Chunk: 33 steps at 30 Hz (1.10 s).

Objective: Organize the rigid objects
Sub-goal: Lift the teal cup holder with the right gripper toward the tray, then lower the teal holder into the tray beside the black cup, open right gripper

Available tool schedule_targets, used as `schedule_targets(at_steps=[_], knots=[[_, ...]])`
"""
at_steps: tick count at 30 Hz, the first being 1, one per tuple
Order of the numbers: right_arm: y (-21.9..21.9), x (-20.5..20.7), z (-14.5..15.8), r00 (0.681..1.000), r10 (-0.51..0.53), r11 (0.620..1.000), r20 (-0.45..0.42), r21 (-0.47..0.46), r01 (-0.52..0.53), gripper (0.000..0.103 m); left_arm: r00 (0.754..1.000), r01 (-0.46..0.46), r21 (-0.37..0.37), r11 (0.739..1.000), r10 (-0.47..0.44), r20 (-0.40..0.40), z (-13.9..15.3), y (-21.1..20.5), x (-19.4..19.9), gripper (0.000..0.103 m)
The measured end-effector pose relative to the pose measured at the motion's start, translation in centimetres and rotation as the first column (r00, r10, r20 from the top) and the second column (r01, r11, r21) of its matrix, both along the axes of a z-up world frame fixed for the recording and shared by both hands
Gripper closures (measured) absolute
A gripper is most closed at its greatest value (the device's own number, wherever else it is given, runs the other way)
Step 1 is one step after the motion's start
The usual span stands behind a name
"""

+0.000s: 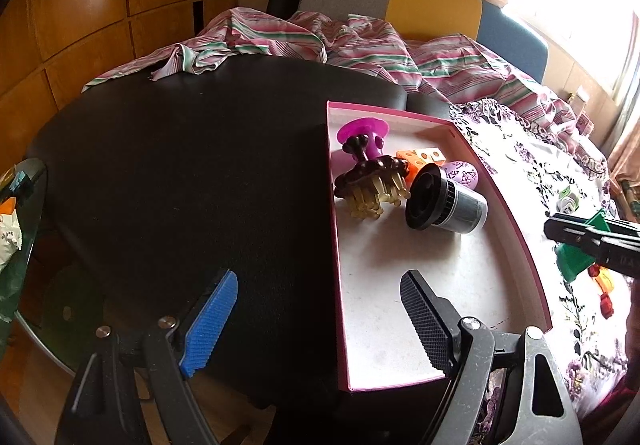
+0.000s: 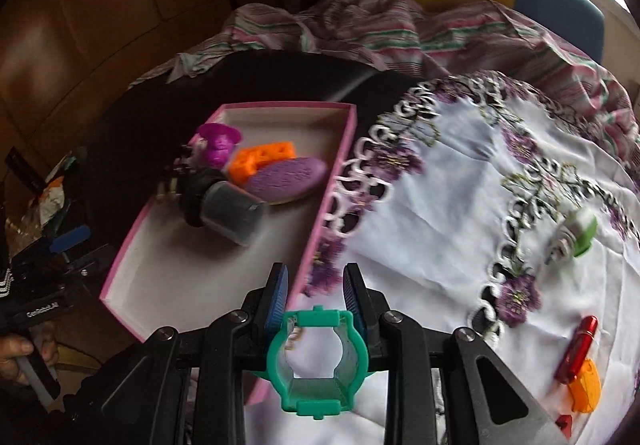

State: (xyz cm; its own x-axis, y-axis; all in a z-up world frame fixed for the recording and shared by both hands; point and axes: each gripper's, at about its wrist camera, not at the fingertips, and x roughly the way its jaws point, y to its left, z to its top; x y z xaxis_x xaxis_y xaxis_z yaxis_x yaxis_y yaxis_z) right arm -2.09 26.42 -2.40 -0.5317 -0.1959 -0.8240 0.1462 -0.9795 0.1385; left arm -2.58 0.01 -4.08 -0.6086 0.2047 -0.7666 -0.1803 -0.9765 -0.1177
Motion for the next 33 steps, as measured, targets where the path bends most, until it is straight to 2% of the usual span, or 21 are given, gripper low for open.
schedule_targets(at_steps=[4,7,10,12,13,15,20,30,33], knots=[[-4.1,-1.0,-0.4,0.991,0.132,0.991,0.028,-0.013,-0.131,0.075,1.0,-0.003,0.006,1.0,0.003,0.006,-0.1,-0.3,0.0,0.019],[-6.1,-1.9,-1.5,0.983,0.176,0.984,0.058,-0.001,-0.176,0.075,1.0,-0.004,0.01,1.0,0.004,0.012,-0.3,-0.4,0.0,0.019],[-6.7,-3.5,-3.1,0.981,0.172,0.985,0.094,0.014,-0.174,0.075,1.0,-0.006,0.012,1.0,0.006,0.016,-0.4,-0.6,0.0,0.019],[-6.3,-4.7,-4.2,0.984,0.131,0.99,0.121,0.03,-0.136,0.074,1.0,-0.007,0.017,1.0,0.007,0.02,-0.5,-0.6,0.0,0.019],[-6.0,-5.2,-4.7,0.986,0.104,0.993,0.13,0.048,-0.112,0.068,1.0,-0.006,0.017,1.0,0.006,0.022,-0.5,-0.5,0.0,0.019],[-5.5,-5.8,-5.2,0.989,0.071,0.996,0.131,0.04,-0.076,0.062,1.0,-0.003,0.014,1.0,0.003,0.022,-0.6,-0.5,0.0,0.019],[-4.9,-5.3,-4.7,0.993,0.05,0.999,0.107,0.016,-0.052,0.058,1.0,-0.006,0.018,1.0,0.006,0.02,-0.6,-0.4,0.1,0.019],[-3.3,-1.1,-1.8,0.998,0.054,0.998,0.027,0.016,-0.055,0.053,1.0,0.002,0.019,1.0,-0.002,0.022,-0.6,0.1,0.2,0.019],[-3.0,0.2,-0.7,0.998,0.055,0.998,0.009,-0.009,-0.055,0.053,1.0,0.008,0.019,1.0,-0.008,0.022,-0.5,0.3,0.2,0.019]])
